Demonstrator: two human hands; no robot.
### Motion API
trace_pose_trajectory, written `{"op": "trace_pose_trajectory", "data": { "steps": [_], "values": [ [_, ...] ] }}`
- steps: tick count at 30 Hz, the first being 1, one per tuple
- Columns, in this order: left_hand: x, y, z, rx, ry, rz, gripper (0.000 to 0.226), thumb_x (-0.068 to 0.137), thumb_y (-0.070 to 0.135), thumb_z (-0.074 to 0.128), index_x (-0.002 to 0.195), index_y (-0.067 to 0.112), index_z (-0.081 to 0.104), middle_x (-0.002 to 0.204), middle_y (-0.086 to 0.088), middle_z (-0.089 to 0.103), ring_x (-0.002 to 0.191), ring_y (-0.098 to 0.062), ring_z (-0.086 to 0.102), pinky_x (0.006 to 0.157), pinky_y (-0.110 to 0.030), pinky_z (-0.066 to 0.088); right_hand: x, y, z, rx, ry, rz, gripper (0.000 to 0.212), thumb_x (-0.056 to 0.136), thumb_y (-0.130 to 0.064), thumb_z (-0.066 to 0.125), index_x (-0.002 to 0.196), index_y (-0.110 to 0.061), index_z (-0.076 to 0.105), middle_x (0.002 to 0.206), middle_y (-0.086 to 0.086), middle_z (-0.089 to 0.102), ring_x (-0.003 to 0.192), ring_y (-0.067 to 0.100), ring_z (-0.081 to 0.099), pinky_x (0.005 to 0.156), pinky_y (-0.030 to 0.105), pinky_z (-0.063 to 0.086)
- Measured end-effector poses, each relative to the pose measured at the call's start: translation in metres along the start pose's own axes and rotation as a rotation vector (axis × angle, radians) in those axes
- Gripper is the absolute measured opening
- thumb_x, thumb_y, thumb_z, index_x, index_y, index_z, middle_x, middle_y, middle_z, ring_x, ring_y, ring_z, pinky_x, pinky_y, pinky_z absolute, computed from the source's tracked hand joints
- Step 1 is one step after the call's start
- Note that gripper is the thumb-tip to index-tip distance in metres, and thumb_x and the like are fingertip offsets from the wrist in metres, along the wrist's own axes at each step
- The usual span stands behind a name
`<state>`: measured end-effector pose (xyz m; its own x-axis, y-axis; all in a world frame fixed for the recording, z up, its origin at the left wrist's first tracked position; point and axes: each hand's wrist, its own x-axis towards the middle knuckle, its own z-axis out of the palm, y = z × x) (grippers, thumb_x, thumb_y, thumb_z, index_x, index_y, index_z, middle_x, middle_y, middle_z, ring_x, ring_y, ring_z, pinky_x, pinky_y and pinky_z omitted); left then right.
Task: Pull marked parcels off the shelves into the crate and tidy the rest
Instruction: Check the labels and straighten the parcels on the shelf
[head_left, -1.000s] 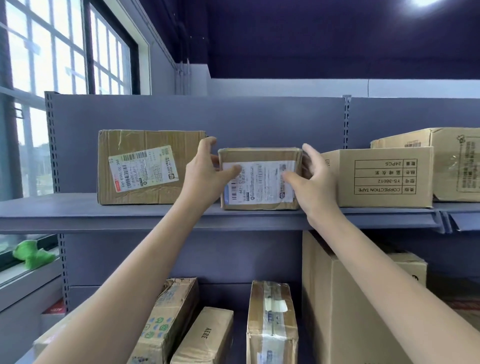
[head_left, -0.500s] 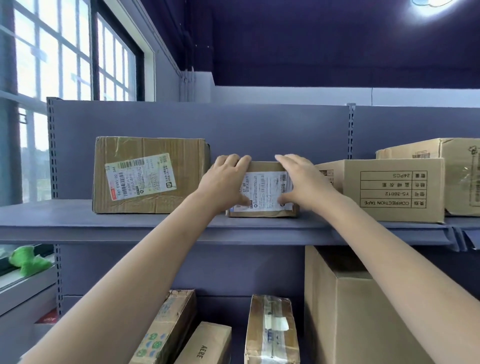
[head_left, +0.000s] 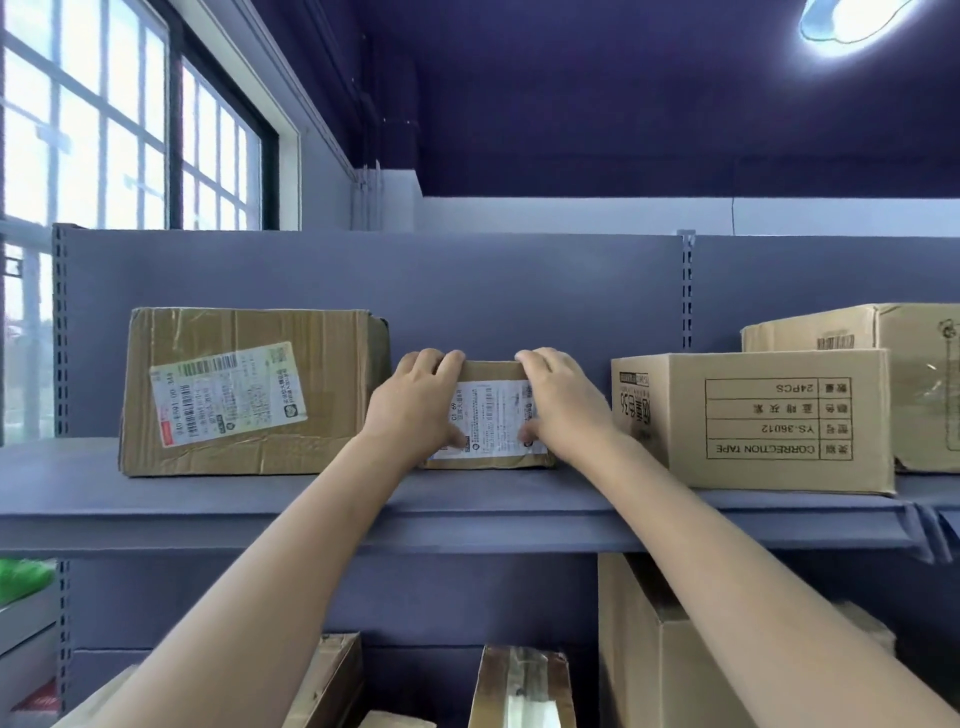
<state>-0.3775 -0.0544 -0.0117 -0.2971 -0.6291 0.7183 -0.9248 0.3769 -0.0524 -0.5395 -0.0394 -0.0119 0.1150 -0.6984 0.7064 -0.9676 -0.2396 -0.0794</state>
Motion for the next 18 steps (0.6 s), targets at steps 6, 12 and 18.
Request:
{"op": "trace_pose_trajectory", "data": {
  "steps": [6, 12, 18],
  "values": [
    [0.007, 0.006, 0.008, 0.077, -0.012, -0.031, 0.087, 0.073, 0.035, 0.075, 0.140, 0.017, 0.023, 0.142, -0.004, 0.035, 0.134, -0.023, 0.029, 0.094, -0.035, 0.044, 0.007, 0.003, 0.005, -0.026, -0.011, -0.023, 0.073, 0.073, -0.008, 0.073, 0.133, -0.010, 0.031, 0.140, 0.006, 0.034, 0.133, 0.022, 0.023, 0.092, 0.036, 0.042],
    [-0.002, 0.005, 0.013, 0.006, 0.048, -0.018, 0.087, 0.072, 0.030, 0.076, 0.140, 0.014, 0.023, 0.143, -0.006, 0.030, 0.137, -0.026, 0.021, 0.103, -0.035, 0.036, 0.000, 0.001, 0.004, -0.028, 0.042, -0.047, 0.073, 0.077, -0.007, 0.069, 0.137, -0.010, 0.028, 0.143, 0.005, 0.031, 0.136, 0.022, 0.020, 0.102, 0.032, 0.032],
    [-0.004, -0.002, 0.019, -0.071, 0.093, 0.024, 0.091, 0.075, 0.024, 0.073, 0.146, 0.014, 0.017, 0.152, -0.008, 0.017, 0.144, -0.028, 0.006, 0.115, -0.035, 0.018, -0.005, 0.001, 0.001, 0.061, 0.036, -0.045, 0.077, 0.079, -0.009, 0.066, 0.143, -0.013, 0.023, 0.150, 0.003, 0.024, 0.142, 0.020, 0.011, 0.112, 0.028, 0.016]
  ]
}}
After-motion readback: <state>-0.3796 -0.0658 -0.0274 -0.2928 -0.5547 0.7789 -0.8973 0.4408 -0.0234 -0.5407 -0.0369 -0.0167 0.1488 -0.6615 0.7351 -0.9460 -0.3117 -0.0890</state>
